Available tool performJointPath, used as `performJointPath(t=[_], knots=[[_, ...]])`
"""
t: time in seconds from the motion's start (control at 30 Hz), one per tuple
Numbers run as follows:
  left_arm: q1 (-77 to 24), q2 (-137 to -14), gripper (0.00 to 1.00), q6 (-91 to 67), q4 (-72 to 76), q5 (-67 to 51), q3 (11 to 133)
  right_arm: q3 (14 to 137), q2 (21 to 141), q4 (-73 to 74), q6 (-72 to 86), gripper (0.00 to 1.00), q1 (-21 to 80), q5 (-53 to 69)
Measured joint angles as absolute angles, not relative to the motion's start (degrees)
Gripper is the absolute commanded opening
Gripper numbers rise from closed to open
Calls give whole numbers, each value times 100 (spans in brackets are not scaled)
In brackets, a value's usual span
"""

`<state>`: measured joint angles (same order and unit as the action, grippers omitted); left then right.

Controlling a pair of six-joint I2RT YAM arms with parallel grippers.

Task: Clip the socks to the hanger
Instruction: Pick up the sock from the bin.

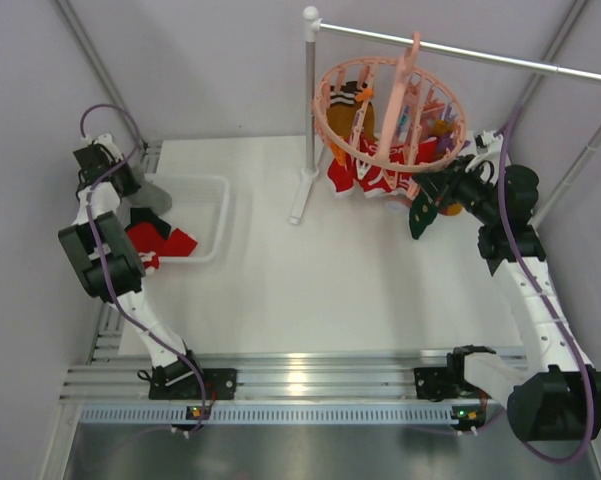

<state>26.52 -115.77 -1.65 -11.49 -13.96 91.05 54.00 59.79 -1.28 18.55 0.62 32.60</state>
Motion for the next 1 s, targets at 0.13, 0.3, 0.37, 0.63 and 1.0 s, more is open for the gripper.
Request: performJointPath(t=[0.13,0.3,0.37,0.63,1.0], knots=[[2641,-11561,0,-161,-1140,-1441,9045,5400,5981,-130,1857,0,62,3260],[2641,-11474,0,-161,-1052,-1540,8858,5400,5981,-130,1857,0,62,3258],[2620,-11413,0,-154,-1061,-1697,8781,5400,5981,-130,1857,0,62,3260],[2150,-10665,0,436,-1503,-2650,8722,5400,6069,-134,1859,0,60,3258],[1841,-10342,0,2886,-4005,-3277,9155,5411,6073,-121,1806,0,60,3260]])
